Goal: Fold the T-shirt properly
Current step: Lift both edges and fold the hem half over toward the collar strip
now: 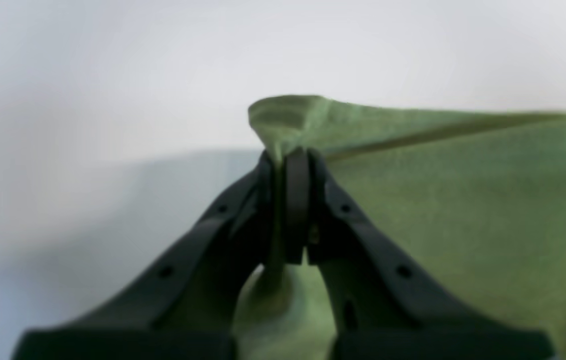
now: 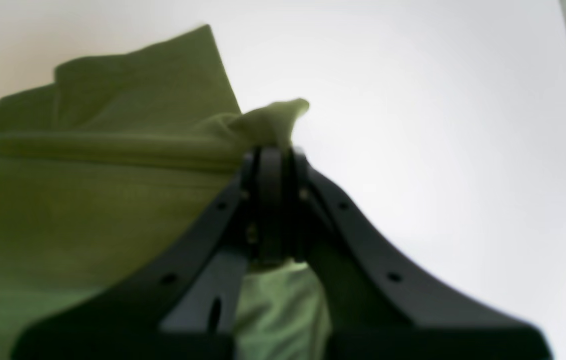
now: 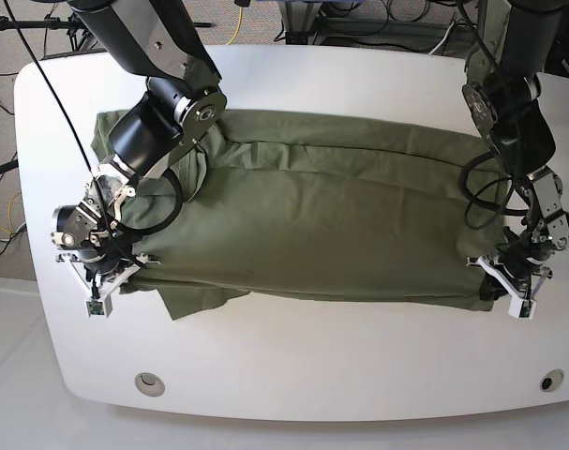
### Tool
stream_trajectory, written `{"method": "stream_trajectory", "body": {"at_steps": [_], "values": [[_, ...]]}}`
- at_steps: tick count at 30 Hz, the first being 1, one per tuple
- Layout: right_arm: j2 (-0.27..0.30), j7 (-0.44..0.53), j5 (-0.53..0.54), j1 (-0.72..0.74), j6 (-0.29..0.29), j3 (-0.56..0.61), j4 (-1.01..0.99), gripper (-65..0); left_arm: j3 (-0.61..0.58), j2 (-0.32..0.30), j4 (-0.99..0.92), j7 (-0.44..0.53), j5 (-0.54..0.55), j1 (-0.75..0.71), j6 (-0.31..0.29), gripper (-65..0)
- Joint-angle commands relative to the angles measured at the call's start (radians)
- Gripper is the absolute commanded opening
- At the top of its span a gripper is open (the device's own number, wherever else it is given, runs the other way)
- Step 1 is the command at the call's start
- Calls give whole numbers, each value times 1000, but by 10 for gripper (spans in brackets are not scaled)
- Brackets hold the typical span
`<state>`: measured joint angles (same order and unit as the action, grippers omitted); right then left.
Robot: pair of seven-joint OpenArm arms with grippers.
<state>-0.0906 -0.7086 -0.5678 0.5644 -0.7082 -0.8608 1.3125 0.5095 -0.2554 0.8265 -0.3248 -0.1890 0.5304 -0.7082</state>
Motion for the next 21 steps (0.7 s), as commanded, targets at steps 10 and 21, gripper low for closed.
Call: {"method": "stream_trajectory", "body": {"at_steps": [10, 21], "values": [[-25, 5, -4, -96, 10, 76, 206, -650, 5, -38, 21, -15, 10, 4, 10, -631], [-66, -84, 1, -221, 10, 216, 391, -650, 10, -2, 193, -145, 13, -65, 10, -631]]}}
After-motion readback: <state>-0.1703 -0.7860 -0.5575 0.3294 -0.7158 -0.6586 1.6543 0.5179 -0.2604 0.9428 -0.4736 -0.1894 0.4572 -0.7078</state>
